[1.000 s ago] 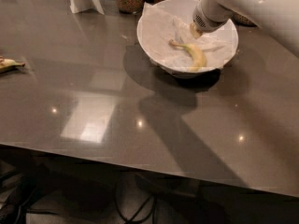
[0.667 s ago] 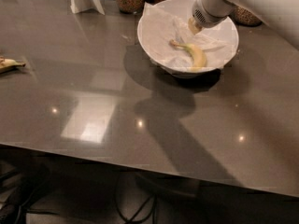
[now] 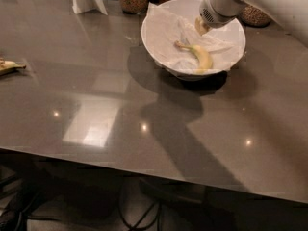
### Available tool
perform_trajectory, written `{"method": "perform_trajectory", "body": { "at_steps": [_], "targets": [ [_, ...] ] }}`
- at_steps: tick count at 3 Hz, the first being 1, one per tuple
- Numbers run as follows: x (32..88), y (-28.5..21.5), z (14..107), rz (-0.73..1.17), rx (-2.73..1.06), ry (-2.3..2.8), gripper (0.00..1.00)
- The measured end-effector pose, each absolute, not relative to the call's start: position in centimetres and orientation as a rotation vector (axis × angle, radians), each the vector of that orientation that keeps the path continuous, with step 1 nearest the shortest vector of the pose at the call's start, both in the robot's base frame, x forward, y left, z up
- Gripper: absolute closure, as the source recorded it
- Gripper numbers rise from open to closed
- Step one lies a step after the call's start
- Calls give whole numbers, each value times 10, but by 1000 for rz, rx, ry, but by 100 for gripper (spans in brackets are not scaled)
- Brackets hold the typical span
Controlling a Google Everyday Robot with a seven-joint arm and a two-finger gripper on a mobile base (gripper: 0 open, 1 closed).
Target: Pick banana from white bowl
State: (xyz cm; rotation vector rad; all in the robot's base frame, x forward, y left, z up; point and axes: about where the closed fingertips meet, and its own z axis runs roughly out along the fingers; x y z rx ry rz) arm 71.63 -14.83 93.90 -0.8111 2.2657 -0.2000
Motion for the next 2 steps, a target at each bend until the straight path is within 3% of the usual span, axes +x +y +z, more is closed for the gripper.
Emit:
{"method": "perform_trajectory", "body": {
  "at_steps": [1,2],
  "targets": [
    [716,-155,928,-179,-782,2299,46],
    [718,-160,916,-155,-760,2328,46]
  ]
}}
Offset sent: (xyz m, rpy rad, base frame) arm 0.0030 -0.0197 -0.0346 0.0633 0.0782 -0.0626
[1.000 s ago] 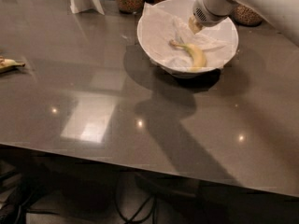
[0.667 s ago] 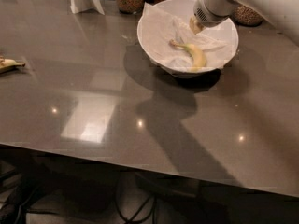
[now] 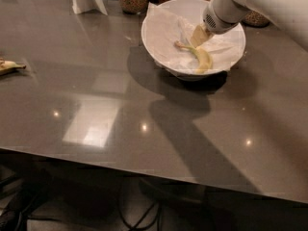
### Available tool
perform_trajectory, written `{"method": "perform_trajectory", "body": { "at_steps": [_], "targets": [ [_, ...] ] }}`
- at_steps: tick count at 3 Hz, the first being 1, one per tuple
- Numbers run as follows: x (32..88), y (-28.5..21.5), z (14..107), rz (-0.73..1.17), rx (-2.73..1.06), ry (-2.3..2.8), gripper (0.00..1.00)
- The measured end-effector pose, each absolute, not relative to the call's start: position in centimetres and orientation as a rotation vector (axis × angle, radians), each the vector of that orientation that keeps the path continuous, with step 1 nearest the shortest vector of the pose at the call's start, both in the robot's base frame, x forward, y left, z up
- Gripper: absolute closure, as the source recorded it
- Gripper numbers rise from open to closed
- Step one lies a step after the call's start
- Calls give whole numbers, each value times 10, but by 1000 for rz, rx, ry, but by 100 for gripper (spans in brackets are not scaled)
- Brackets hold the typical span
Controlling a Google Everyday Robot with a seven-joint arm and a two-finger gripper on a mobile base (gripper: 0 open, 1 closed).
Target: Pick banana from white bowl
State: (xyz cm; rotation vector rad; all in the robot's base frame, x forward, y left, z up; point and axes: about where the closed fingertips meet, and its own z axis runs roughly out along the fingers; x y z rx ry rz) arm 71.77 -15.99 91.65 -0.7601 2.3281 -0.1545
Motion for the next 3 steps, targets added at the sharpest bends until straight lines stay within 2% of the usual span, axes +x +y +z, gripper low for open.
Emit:
{"method": "perform_trajectory", "body": {
  "at_steps": [1,3],
  "targets": [
    [720,-161,905,-129,-752,2350,46],
    [720,-155,879,-94,-783,2401,55]
  ]
}}
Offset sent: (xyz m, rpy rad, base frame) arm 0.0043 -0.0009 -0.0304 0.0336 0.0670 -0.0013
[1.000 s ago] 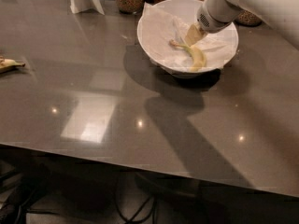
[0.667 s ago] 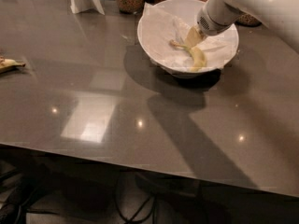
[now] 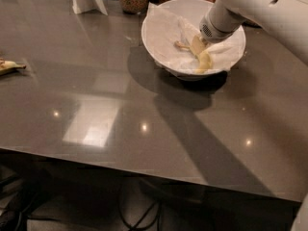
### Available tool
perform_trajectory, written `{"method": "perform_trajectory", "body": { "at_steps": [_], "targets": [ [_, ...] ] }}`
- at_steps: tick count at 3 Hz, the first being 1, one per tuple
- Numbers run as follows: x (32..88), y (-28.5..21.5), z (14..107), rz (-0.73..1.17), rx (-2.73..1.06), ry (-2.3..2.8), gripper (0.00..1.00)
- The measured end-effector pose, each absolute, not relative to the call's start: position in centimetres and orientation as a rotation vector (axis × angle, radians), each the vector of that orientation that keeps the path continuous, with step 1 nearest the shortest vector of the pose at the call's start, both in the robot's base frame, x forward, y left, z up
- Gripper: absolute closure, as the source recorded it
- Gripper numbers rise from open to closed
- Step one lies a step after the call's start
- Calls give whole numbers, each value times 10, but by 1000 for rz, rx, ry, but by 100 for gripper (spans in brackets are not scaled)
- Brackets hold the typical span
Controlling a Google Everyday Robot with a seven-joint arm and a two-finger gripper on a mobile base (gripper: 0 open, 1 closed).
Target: Pick banana from white bowl
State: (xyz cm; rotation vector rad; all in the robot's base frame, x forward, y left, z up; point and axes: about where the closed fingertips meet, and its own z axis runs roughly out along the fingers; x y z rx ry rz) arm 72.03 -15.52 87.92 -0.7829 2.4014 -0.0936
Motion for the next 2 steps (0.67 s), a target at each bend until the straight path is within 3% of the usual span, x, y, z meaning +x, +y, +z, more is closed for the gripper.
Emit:
{"method": "perform_trajectory", "body": {
  "at_steps": [2],
  "targets": [
    [719,-152,862,-87,-809,2438,55]
  ]
}}
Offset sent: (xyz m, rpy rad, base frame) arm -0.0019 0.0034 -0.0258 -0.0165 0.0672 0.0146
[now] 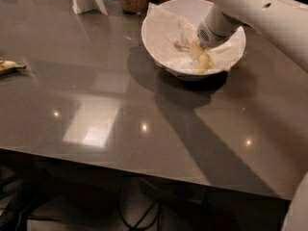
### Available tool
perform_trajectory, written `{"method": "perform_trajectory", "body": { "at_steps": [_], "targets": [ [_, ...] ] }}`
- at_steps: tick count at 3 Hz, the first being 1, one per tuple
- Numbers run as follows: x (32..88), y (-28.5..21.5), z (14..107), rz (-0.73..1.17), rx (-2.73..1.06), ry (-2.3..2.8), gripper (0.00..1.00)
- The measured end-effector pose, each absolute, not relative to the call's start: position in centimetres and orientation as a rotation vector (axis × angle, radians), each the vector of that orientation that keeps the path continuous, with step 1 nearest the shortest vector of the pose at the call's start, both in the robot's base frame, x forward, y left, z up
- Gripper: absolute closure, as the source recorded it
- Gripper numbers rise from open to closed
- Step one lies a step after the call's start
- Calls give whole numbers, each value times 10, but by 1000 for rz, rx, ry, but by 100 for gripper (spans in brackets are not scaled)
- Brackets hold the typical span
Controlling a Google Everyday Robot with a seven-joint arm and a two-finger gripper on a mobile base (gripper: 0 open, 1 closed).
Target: Pick banana from white bowl
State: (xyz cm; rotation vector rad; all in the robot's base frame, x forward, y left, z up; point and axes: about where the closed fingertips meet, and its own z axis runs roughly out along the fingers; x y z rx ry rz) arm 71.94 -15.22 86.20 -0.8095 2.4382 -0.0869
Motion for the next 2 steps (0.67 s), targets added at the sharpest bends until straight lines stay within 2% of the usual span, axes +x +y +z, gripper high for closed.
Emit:
{"method": "perform_trajectory", "body": {
  "at_steps": [2],
  "targets": [
    [724,-161,854,-142,-815,2455,54]
  ]
}}
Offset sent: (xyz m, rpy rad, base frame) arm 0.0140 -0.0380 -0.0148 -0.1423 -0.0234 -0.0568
